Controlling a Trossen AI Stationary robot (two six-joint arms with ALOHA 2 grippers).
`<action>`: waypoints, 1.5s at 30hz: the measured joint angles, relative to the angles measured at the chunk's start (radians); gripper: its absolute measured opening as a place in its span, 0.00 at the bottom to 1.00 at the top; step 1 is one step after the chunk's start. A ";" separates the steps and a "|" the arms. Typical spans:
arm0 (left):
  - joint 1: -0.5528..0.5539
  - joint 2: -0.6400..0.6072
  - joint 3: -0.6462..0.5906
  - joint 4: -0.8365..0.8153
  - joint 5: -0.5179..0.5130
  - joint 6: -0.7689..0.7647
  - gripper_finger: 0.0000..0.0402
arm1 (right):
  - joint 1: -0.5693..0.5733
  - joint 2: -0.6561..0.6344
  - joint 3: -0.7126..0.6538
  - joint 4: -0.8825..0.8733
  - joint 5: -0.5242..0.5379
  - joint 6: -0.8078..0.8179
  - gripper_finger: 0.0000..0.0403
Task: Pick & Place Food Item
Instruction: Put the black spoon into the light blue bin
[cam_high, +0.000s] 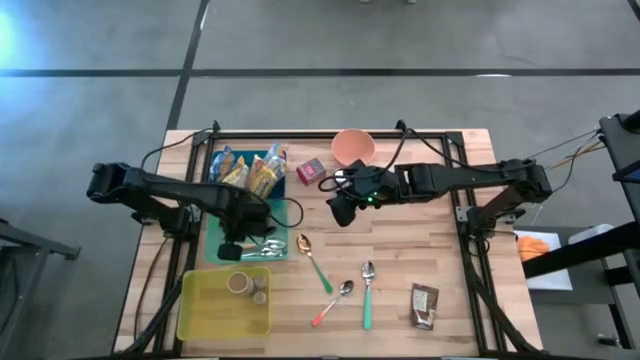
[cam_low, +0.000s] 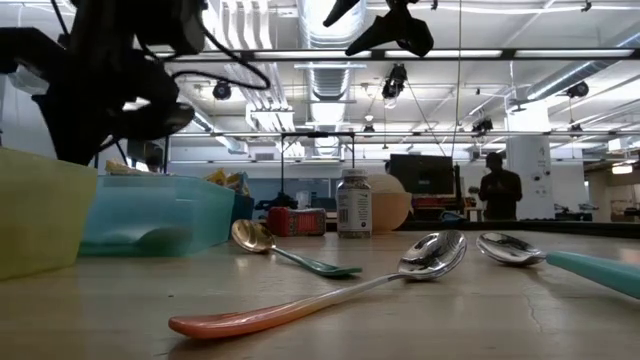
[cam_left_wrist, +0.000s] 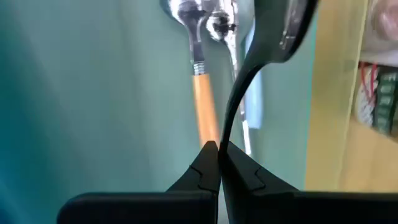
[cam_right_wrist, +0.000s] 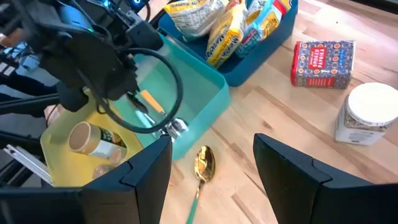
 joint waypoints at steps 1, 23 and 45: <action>0.000 0.009 -0.012 0.016 0.011 -0.030 0.01 | 0.000 0.000 0.000 -0.001 0.000 0.000 0.55; -0.002 0.224 -0.100 0.194 0.063 -0.301 0.01 | 0.009 0.000 0.000 -0.007 -0.003 0.013 0.55; -0.001 0.224 -0.102 0.205 0.066 -0.301 0.01 | 0.029 0.000 0.000 -0.008 -0.003 0.034 0.55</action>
